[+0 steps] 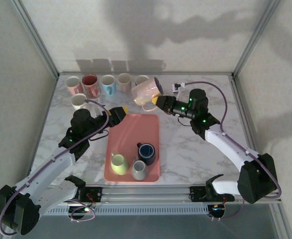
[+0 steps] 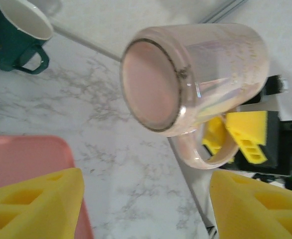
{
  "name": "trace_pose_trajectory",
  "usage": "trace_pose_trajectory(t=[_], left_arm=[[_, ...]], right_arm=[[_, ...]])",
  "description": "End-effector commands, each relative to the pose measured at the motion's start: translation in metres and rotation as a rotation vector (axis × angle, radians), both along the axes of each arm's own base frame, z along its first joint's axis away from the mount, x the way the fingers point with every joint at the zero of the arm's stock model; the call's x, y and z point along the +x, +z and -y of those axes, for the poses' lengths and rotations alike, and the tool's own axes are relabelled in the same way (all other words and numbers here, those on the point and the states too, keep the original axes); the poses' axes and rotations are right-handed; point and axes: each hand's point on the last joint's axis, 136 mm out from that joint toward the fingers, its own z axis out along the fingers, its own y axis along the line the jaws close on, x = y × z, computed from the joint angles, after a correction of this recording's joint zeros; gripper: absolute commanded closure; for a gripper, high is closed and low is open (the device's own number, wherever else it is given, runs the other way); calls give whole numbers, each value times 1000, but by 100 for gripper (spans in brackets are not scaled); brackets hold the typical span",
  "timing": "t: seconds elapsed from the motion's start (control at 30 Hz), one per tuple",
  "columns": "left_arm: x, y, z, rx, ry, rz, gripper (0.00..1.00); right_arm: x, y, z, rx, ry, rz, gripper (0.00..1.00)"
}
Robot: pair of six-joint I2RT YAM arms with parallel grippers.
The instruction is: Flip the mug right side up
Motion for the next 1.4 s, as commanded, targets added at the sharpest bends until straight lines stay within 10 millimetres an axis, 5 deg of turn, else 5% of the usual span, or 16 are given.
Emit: trace_pose_trajectory(t=[0.0, 0.3, 0.53, 0.87, 1.37], left_arm=[[1, 7, -5, 70, 6, 36, 32], [7, -3, -9, 176, 14, 22, 31], [10, -13, -10, 241, 11, 29, 31], [20, -23, -8, 309, -1, 27, 30], [31, -39, -2, 363, -36, 21, 26]], right_arm=[[-6, 35, 14, -11, -24, 180, 100], [-5, 27, 29, -153, -78, 203, 100], [19, 3, 55, -393, -226, 241, 100], [69, -17, 71, -689, -312, 349, 100], [150, -57, 56, -863, -346, 389, 100]])
